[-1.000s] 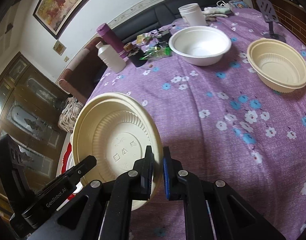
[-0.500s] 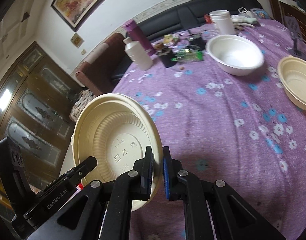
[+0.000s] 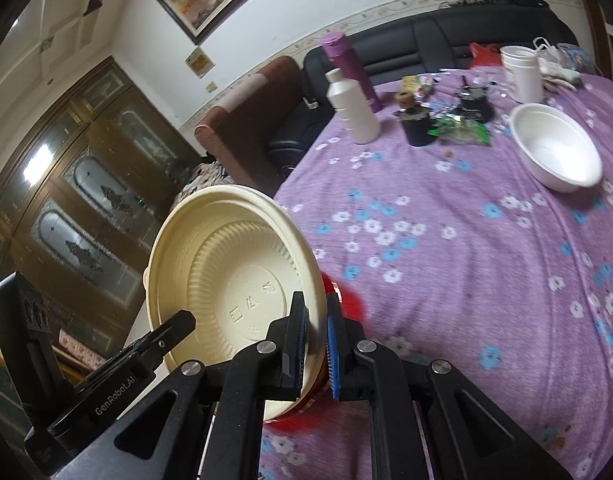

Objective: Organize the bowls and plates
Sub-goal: 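Lower the beige bowl into the red plate stack and open the left tool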

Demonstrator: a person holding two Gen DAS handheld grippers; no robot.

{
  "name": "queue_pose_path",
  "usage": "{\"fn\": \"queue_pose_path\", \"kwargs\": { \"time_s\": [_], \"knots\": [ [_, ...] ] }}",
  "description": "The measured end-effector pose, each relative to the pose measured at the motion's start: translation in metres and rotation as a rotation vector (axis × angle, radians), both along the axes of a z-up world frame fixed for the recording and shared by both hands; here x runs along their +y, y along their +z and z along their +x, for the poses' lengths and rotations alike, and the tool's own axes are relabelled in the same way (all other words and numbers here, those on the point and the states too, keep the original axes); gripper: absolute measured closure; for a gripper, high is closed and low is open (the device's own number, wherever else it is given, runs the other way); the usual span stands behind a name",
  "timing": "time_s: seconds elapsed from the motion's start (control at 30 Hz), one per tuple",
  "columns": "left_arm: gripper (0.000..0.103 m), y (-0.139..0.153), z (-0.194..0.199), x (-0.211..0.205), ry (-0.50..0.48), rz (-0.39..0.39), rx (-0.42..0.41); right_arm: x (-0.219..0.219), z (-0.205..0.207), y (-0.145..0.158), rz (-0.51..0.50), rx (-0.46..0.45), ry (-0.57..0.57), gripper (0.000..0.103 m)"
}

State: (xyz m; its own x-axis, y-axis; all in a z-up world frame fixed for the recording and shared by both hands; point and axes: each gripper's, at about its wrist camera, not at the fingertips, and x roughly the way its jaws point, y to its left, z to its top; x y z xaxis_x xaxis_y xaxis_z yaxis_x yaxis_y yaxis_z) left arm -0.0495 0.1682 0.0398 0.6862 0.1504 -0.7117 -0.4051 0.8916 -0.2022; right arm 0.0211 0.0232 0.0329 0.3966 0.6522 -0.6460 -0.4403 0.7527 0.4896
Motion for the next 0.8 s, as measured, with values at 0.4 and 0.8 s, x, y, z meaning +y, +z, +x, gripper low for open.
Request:
{"fn": "queue_pose_path", "kwargs": {
  "time_s": [0.4, 0.8],
  "knots": [
    [0.093, -0.037, -0.009, 0.041, 0.084, -0.024, 0.088, 0.053, 0.004, -0.034, -0.054, 0.077, 0.084, 0.095],
    [0.093, -0.056, -0.006, 0.043, 0.086, -0.027, 0.141, 0.066, 0.008, -0.058, -0.11, 0.121, 0.097, 0.094]
  ]
}}
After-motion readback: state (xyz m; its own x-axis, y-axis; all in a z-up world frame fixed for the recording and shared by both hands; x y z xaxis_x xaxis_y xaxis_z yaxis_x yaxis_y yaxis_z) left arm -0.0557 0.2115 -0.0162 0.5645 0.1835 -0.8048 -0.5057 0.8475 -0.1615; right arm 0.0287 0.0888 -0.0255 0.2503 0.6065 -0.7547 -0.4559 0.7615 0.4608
